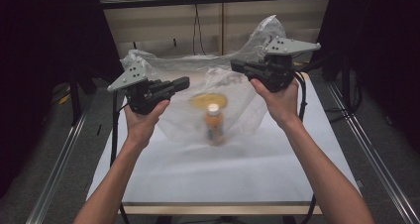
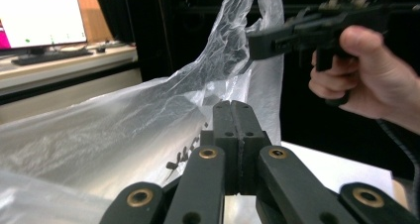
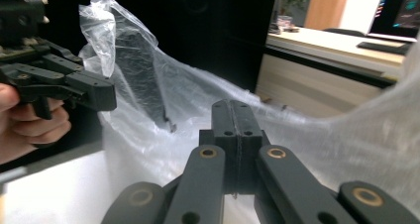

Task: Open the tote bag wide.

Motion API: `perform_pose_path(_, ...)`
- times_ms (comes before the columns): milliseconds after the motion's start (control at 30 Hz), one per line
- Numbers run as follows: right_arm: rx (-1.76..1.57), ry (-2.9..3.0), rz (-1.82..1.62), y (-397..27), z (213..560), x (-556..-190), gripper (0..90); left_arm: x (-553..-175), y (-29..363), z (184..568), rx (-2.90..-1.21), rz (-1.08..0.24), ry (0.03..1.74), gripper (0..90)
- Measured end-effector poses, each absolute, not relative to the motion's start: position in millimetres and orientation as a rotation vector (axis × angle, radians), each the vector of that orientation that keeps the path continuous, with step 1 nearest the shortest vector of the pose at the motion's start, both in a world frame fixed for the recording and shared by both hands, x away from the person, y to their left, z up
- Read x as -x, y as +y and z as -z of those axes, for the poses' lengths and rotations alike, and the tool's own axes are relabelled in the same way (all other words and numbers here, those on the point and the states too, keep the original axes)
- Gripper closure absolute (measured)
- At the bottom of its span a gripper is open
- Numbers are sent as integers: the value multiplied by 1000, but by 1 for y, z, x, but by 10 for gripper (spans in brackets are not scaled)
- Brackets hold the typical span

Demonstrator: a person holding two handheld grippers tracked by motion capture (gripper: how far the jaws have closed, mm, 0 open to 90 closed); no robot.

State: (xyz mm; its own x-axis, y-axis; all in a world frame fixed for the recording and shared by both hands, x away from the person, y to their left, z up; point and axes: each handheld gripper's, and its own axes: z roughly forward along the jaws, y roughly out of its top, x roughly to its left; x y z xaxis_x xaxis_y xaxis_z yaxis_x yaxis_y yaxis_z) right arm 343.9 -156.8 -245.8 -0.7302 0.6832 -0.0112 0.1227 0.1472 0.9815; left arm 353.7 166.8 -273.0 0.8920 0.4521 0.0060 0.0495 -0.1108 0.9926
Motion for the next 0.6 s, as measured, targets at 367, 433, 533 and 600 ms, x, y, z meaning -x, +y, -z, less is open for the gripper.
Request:
perform_pose_path(367, -867, 1978, -1492, -145, 237, -382, 900, -378, 154, 269, -1736, -386, 458, 900)
perform_pose_path(433, -891, 2008, -1446, -141, 246, -387, 900, -382, 152, 274, -1742, -375, 466, 900)
perform_pose_path(533, -904, 2040, -1419, -138, 257, -391, 900, -384, 150, 279, -1753, -363, 470, 900)
perform_pose_path(600, -935, 2082, -1385, -135, 272, -396, 900, -387, 147, 286, -1775, -358, 479, 900)
